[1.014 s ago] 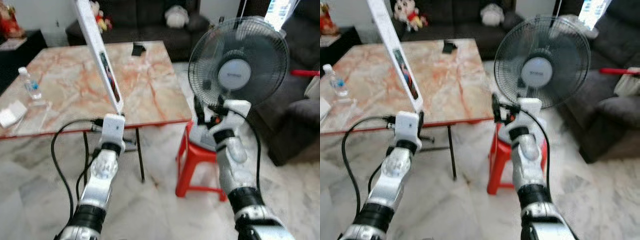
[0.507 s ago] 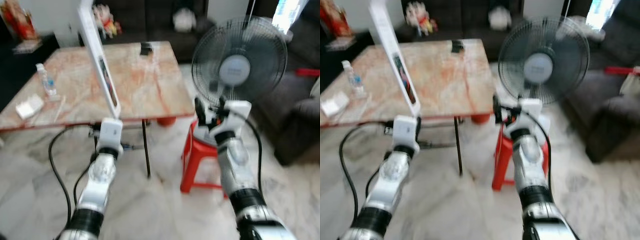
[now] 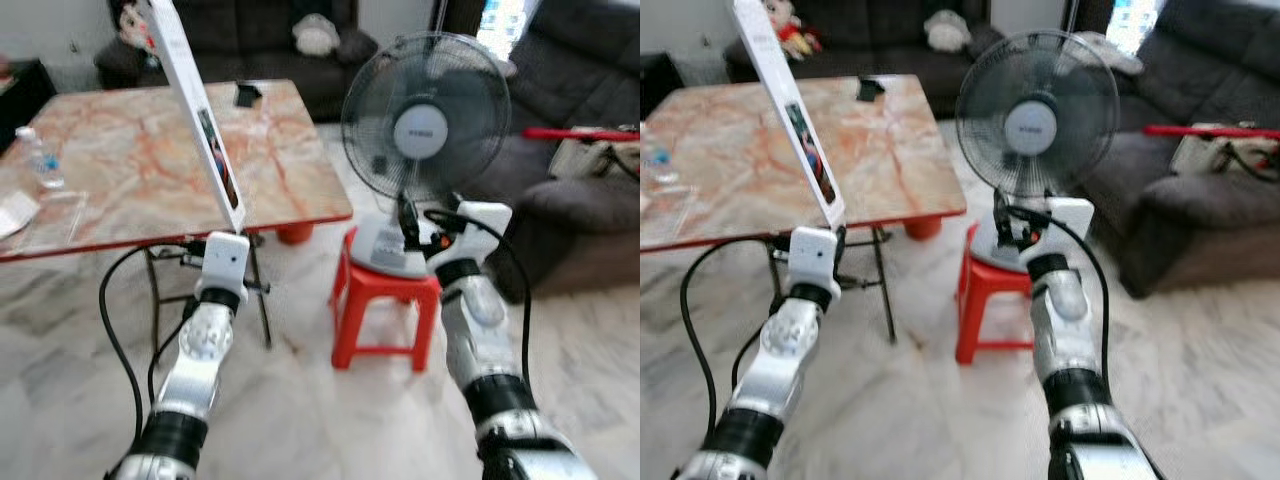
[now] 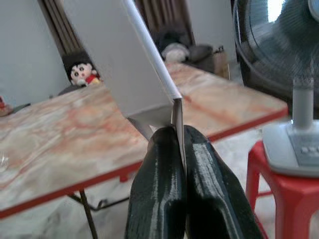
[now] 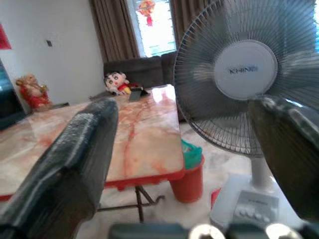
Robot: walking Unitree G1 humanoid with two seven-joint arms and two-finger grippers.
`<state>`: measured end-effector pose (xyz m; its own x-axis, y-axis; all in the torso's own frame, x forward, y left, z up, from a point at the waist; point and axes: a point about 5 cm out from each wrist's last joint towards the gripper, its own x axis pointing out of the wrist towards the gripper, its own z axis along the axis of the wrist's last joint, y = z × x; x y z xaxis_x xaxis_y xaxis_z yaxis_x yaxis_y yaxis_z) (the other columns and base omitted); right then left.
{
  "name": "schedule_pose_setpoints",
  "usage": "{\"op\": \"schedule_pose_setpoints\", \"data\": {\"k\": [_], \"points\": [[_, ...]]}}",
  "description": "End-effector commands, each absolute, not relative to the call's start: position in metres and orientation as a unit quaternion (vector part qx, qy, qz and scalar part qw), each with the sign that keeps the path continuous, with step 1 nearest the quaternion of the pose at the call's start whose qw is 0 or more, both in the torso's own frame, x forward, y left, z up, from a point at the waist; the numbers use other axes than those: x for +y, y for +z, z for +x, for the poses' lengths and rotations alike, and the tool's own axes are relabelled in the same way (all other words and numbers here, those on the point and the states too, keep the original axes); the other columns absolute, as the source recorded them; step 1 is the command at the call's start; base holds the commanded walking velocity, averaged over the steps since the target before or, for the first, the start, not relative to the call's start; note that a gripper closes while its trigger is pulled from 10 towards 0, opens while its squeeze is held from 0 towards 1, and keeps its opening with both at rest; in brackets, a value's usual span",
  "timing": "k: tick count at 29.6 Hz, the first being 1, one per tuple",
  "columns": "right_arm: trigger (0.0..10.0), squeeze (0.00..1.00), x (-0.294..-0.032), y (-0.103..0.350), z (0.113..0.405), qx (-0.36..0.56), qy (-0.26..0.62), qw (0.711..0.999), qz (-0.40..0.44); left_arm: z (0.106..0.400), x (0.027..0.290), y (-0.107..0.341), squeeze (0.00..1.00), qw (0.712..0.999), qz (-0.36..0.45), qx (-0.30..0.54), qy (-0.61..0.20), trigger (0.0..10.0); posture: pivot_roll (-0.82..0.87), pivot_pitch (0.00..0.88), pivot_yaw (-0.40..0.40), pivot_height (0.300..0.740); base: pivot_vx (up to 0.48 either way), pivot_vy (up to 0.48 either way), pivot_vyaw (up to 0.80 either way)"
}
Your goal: Picking trash to rubbish bin
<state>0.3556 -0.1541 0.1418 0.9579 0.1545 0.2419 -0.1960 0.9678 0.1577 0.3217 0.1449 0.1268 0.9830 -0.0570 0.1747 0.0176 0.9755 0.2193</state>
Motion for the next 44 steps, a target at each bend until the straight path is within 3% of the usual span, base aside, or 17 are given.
{"op": "schedule_pose_setpoints", "data": {"k": [1, 10, 26, 31, 44], "points": [[10.0, 0.0, -0.156, 0.138, 0.355, -0.105, 0.082, 0.987, 0.096, 0.321, 0.146, 0.127, 0.0, 0.989, 0.119, -0.088, -0.019, 10.0, -0.01, 0.067, -0.01, 0.74, 0.0, 0.0, 0.0], [10.0, 0.0, -0.17, 0.118, 0.349, -0.069, 0.061, 0.991, 0.094, 0.314, 0.149, 0.111, 0.0, 0.99, 0.126, -0.055, -0.028, 10.0, -0.01, 0.079, -0.01, 0.74, 0.0, 0.0, 0.0], [10.0, 0.0, -0.206, 0.037, 0.311, 0.103, -0.011, 0.989, 0.103, 0.276, 0.168, 0.013, 0.0, 0.983, 0.086, 0.158, -0.034, 10.0, -0.01, 0.087, -0.013, 0.74, 0.0, 0.0, 0.0], [10.0, 0.0, -0.217, 0.0, 0.282, 0.197, -0.04, 0.975, 0.094, 0.252, 0.176, -0.024, 0.0, 0.966, 0.062, 0.251, -0.022, 10.0, -0.01, 0.087, -0.016, 0.74, 0.0, 0.0, 0.0], [10.0, 0.0, -0.228, -0.056, 0.214, 0.353, -0.083, 0.93, 0.066, 0.206, 0.195, -0.065, 0.0, 0.931, 0.013, 0.362, 0.055, 10.0, -0.01, 0.081, -0.025, 0.74, 0.0, 0.0, 0.25]]}}
